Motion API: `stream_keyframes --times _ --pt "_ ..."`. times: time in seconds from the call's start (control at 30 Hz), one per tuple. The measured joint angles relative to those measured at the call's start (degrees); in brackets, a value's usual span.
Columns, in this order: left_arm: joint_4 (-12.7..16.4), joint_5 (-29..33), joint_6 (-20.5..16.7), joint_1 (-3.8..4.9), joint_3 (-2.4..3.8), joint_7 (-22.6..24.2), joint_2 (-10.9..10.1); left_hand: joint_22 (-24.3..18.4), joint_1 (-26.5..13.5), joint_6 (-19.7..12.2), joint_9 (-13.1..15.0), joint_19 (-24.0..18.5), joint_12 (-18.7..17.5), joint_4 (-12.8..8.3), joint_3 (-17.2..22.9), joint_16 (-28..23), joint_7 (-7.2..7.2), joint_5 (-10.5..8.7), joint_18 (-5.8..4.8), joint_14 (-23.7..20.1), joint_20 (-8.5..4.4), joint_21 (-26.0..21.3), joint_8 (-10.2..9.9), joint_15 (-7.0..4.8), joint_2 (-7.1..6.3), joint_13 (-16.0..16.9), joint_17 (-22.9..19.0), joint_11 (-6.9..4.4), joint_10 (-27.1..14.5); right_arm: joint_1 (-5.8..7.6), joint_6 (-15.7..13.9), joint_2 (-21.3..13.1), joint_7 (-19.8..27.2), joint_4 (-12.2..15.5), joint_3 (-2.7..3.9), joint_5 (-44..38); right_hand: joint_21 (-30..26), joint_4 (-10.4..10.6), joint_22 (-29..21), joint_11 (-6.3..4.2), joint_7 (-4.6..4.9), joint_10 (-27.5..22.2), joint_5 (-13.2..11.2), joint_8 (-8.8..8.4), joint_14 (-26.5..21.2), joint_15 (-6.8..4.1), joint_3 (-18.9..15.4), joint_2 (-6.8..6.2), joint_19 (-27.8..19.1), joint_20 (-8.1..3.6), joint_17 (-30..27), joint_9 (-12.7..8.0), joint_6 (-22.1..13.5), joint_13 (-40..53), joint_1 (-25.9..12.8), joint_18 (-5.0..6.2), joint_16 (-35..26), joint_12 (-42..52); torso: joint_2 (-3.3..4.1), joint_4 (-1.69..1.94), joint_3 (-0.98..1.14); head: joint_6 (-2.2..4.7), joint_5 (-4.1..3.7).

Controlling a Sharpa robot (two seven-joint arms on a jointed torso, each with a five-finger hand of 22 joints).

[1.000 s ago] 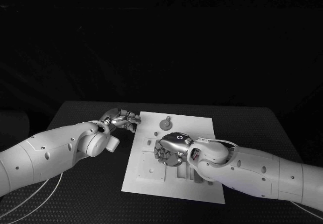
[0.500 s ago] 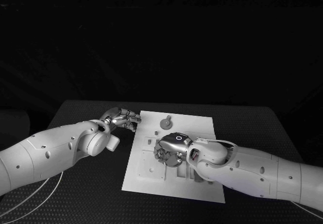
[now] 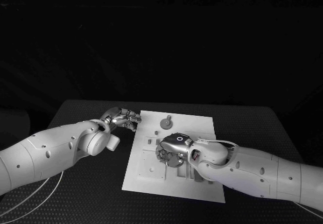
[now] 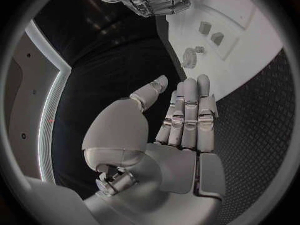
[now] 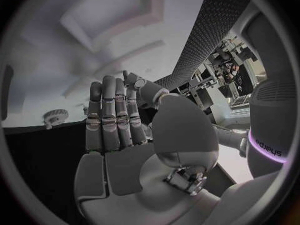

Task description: Assemble the parts on the task board

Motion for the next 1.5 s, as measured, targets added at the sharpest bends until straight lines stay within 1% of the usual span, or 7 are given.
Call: stream_keyframes --times 0.7,1.03,1.2,1.27,1.33,1.4,1.5 --pt "-0.01 0.01 0.00 0.00 0.00 0.00 0.02 0.00 0.00 -0.07 0.00 -0.01 0.00 0.00 0.00 0.00 -0.07 0.00 0.17 -0.01 0.01 0.00 0.00 0.01 0.00 0.00 0.09 -0.01 0.01 -0.04 0.10 0.53 -0.01 -0.25 -0.07 -0.77 0.00 0.00 0.06 0.00 0.00 0.00 0.00 -0.03 0.08 0.08 0.00 -0.08 0.00 0.00 0.11 -0.08 0.00 0.22 -0.07 0.00 0.00 0.00 0.00 -0.01 0.02 0.01 0.00" --pt "0.04 0.02 0.00 0.00 0.00 0.00 -0.05 0.00 0.00 -0.08 0.00 -0.01 0.00 0.00 0.00 0.00 -0.08 0.00 0.33 -0.01 0.02 0.00 0.00 0.01 0.00 0.01 0.10 -0.03 0.03 0.14 1.41 0.80 -0.10 -0.42 -0.77 -0.70 0.00 -0.01 0.11 0.00 -0.10 0.00 0.00 -0.03 0.09 0.08 0.01 -0.08 0.00 0.00 0.18 0.10 -0.10 0.35 -0.07 -0.02 -0.24 0.00 0.00 -0.01 -0.02 -0.15 -0.14" --pt "0.08 0.02 0.00 0.00 0.00 -0.02 -0.03 0.00 0.00 -0.11 0.00 0.07 0.00 0.00 0.00 0.00 -0.11 0.00 0.41 -0.02 0.11 -0.20 0.00 0.01 0.00 0.00 0.11 -0.23 -0.17 0.23 1.49 1.71 -0.16 -1.38 -1.15 -0.69 -0.21 -0.01 0.14 0.00 -0.10 0.00 0.00 -0.08 0.09 0.10 0.01 0.09 0.00 0.00 0.28 0.05 -0.11 0.54 -0.25 -0.09 -0.46 0.02 0.00 -0.01 -0.02 -0.17 -0.20" --pt "0.10 0.02 0.00 0.00 0.00 -0.02 -0.03 0.00 0.00 -0.11 0.00 0.07 0.00 0.00 0.00 0.00 -0.10 0.00 0.42 -0.01 0.11 -0.20 0.00 0.01 0.00 0.00 0.14 -0.29 -0.11 0.24 1.36 1.96 -0.19 -1.74 -1.27 -0.63 -0.50 -0.01 0.16 0.06 0.14 -0.07 0.00 -0.17 0.07 0.09 0.01 0.45 0.00 0.00 0.31 0.14 -0.53 0.62 -0.61 -0.09 -0.76 -0.40 0.00 -0.01 -0.01 -0.18 -0.23" --pt "0.10 0.02 0.00 0.00 0.00 -0.03 -0.03 0.00 0.00 -0.05 0.00 0.07 0.00 0.00 0.00 0.00 -0.05 0.00 0.43 -0.02 0.11 -0.20 0.00 0.01 0.00 0.01 0.14 -0.19 -0.21 0.28 1.18 2.18 -0.18 -2.07 -1.36 -0.47 -0.81 0.09 0.31 0.63 0.64 -0.63 0.00 -0.57 -0.46 0.33 -0.09 0.84 -0.30 0.30 0.36 0.13 -1.04 1.03 -1.03 -0.09 -1.44 -0.62 0.00 -0.01 -0.01 -0.18 -0.24" --pt "0.10 0.02 0.00 0.00 0.00 -0.03 -0.05 0.00 0.00 0.04 0.00 0.07 0.00 0.00 0.00 0.00 0.04 0.00 0.43 -0.01 0.11 -0.20 0.00 0.01 0.00 0.00 0.14 -0.12 -0.28 0.28 0.94 2.20 -0.09 -2.26 -1.39 -0.23 -0.82 0.23 0.72 1.28 1.32 -1.79 0.00 -1.43 -1.29 0.35 -0.73 0.03 -0.52 0.51 0.46 0.13 -2.17 1.03 -2.44 0.00 -1.97 -1.70 0.00 -0.01 -0.01 -0.18 -0.24" --pt "0.10 0.03 0.00 0.00 0.00 -0.05 -0.10 0.00 0.00 0.04 0.00 0.07 0.00 0.00 0.00 0.00 0.04 0.00 0.43 -0.02 0.11 -0.20 0.00 0.01 0.00 -0.05 0.14 -0.09 -0.31 0.27 0.46 1.95 0.08 -2.45 -1.46 0.25 -0.82 0.40 1.32 1.21 2.49 -2.70 0.01 -3.04 -1.61 0.48 -1.01 -1.48 -0.60 0.59 0.87 -0.41 -4.74 1.03 -4.09 0.02 -1.97 -1.94 0.00 0.01 0.00 -0.18 -0.21"
